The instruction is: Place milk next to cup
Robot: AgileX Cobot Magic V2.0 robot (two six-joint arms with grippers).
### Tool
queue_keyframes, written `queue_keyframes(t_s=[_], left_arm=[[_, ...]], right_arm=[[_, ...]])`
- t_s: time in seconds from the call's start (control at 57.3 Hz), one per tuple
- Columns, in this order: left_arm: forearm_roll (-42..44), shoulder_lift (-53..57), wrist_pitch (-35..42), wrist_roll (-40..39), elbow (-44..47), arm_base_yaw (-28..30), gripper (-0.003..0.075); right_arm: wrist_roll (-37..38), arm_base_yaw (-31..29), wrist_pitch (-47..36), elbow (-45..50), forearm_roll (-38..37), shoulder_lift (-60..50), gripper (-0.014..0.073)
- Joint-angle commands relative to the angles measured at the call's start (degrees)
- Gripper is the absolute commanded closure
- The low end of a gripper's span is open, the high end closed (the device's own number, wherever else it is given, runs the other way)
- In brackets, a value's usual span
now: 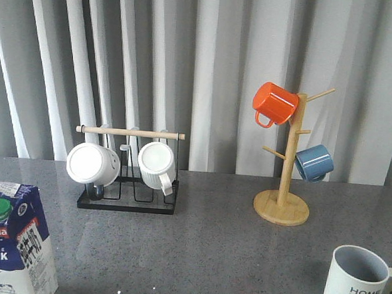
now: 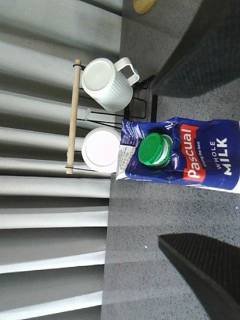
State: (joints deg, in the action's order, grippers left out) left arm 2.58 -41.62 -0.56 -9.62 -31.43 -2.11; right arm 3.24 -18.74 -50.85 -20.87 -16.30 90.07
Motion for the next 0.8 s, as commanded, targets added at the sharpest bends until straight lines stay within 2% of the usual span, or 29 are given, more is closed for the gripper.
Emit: queue_keyframes(t_s=[0.0,0.332,0.472,0.576,0.734,0.786], left_arm=[[-0.3,0.2,4.2,-0.5,-1.9,-0.3,0.0188],[-0.3,0.2,4.2,-0.5,-1.9,-0.3,0.0188],[-0.3,0.2,4.2,-0.5,-1.9,-0.3,0.0188],[-0.3,0.2,4.2,-0.5,-1.9,-0.3,0.0188],[-0.3,0.2,4.2,-0.5,-1.9,-0.3,0.0188],[-0.3,0.2,4.2,-0.5,-1.9,-0.3,0.0188]], right_arm=[[-0.7,-0.4,-5.6,-2.2,-0.4,0.2,0.0038],[-0.7,-0.4,-6.8,-5.9,-1.0,5.2,0.004],[1.0,-0.4,-6.9,-8.0,-1.7,7.6,0.0092],[3.7,-0.2,-6.9,-9.0,-2.4,8.9,0.0237],[5.2,-0.2,-7.1,-9.0,-5.9,8.9,0.0601],[5.4,-0.2,-7.6,-9.0,-7.4,8.9,0.061]])
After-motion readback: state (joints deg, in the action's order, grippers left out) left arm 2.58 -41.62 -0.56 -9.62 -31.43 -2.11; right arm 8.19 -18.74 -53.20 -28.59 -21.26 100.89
